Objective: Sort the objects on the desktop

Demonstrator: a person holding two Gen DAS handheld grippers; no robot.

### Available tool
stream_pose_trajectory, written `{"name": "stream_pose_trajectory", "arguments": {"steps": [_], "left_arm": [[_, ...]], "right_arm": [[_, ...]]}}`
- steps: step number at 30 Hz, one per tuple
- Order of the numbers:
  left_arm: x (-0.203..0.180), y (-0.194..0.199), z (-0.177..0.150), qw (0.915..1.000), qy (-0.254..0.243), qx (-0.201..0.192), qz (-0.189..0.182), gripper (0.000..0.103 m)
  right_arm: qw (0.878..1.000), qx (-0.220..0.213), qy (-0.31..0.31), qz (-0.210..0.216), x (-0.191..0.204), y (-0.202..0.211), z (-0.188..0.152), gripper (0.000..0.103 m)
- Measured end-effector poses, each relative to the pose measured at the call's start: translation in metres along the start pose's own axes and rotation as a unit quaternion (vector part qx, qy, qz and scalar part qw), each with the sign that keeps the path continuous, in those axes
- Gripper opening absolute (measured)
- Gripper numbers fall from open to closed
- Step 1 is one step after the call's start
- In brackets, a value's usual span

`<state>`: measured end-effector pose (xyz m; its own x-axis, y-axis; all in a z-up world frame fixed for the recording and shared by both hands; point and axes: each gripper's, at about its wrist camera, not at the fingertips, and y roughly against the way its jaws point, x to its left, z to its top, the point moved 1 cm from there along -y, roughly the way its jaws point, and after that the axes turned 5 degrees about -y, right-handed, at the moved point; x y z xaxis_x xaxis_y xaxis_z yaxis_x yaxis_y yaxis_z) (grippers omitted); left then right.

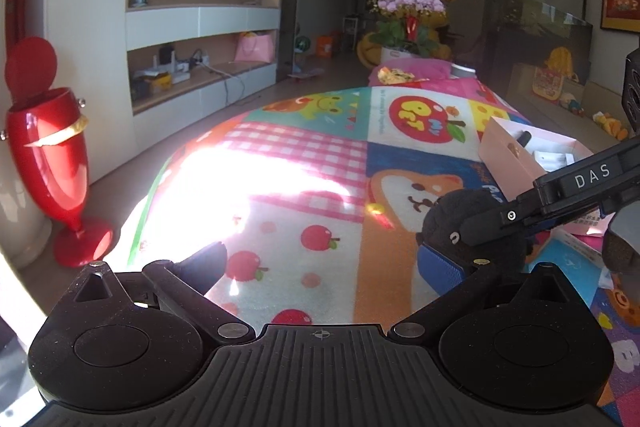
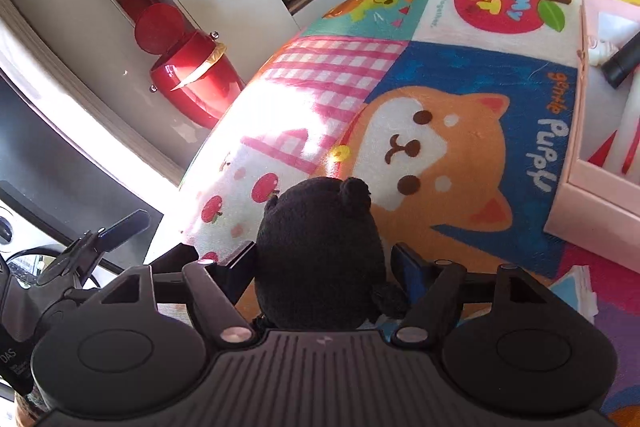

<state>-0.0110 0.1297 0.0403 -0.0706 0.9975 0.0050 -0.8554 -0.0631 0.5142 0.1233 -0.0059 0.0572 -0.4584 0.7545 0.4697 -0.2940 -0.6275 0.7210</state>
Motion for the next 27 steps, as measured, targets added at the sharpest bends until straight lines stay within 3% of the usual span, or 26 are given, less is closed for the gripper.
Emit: {"name": "stream_pose_trajectory", "arguments": {"steps": [4, 9, 14, 20, 27], "left_arm": [[-0.024, -0.004, 0.001, 0.9985, -0.021, 0.005, -0.051, 0.103], [-0.057, -0.009, -0.001, 0.9942, -0.069, 0.009, -0.082, 0.103], [-0.073, -0.014, -0.004, 0.9917, -0.086, 0.022, -0.093, 0.103], [-0.083, -0.016, -0.001, 0.9901, -0.094, 0.029, -0.1, 0.103], [-0.111, -0.031, 0.007, 0.9864, -0.107, 0.032, -0.121, 0.103]], "right_arm": [[0.999, -0.039, 0.007, -0.03, -0.012, 0.021, 0.001, 0.083], [0.994, -0.084, 0.027, -0.06, -0.027, 0.052, -0.007, 0.084], [0.996, -0.071, 0.023, -0.055, -0.049, 0.06, -0.031, 0.085], [0.992, -0.076, 0.083, -0.063, -0.047, 0.082, -0.076, 0.084], [0.982, -0.11, 0.086, -0.126, -0.06, 0.121, -0.118, 0.084]]}}
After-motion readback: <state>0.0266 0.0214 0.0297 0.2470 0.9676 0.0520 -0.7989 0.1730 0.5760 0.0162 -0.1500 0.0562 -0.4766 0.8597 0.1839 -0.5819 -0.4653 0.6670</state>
